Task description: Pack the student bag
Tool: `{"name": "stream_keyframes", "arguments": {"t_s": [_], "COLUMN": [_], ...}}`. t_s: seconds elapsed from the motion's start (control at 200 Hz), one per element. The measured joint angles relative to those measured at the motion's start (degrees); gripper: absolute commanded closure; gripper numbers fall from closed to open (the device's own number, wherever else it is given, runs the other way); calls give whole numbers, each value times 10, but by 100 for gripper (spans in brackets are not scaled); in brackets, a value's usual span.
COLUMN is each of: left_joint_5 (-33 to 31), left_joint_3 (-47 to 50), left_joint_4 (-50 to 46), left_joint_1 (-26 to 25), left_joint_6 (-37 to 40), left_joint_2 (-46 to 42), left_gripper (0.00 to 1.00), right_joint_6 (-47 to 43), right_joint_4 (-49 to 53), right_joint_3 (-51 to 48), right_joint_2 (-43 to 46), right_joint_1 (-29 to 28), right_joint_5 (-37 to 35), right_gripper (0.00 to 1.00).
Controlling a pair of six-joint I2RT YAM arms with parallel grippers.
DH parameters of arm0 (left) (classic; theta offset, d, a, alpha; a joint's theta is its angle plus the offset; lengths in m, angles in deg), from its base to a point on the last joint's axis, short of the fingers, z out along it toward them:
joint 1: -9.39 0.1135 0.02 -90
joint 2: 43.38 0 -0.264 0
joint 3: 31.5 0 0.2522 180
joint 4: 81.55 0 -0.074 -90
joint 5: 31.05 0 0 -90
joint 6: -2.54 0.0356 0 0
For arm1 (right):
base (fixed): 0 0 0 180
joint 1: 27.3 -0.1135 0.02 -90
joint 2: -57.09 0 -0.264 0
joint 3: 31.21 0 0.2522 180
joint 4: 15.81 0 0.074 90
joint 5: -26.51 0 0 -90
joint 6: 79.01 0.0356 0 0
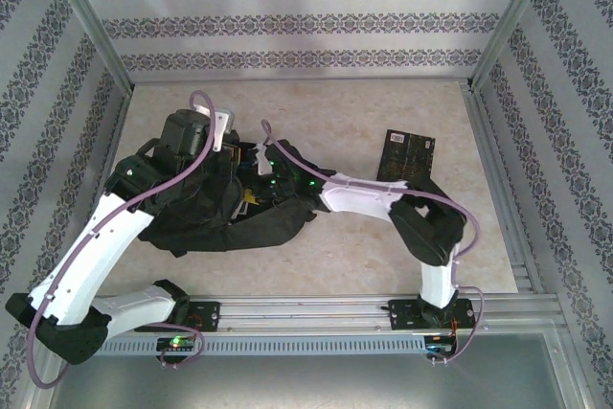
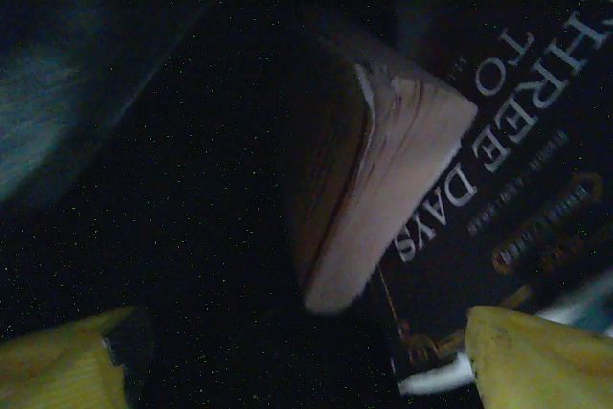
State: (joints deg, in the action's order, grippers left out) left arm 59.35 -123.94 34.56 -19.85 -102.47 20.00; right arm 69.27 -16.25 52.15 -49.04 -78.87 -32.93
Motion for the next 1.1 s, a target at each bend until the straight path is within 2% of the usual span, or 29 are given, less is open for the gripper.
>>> {"name": "stream_keyframes", "arguments": {"t_s": [0.26,0.4,0.495,0.615,0.719,0.804,0.884,0.974,1.099], "left_joint_5": [25,45,74,125,164,187,195,195,182], "left_joint_3": [55,99,141,194,229,250,255,254,239], "left_joint_4": [44,82,122,182,242,280,294,298,291], "left_joint_1": [1,1,1,0,-16,-38,-59,-75,-80], "left_joint_6": [-15,-29,-50,-89,-122,-146,-157,-162,-159], "left_joint_2": [-11,-11,-7,23,61,83,98,100,91], "left_gripper": [100,100,100,100,80,57,41,30,20], "right_joint_6": [-56,-82,-104,-131,-147,-147,-142,-138,-150], "right_joint_4": [17,34,69,154,264,336,377,414,448], "right_joint_3": [-133,-177,-195,-192,-155,-115,-95,-68,0], "right_joint_2": [139,218,267,295,265,215,171,117,31], "right_joint_1": [29,77,109,150,196,237,279,318,347], "right_joint_5": [-58,-98,-155,-234,-321,-382,-417,-438,-445], "right_gripper": [26,42,50,50,51,51,48,39,31]}}
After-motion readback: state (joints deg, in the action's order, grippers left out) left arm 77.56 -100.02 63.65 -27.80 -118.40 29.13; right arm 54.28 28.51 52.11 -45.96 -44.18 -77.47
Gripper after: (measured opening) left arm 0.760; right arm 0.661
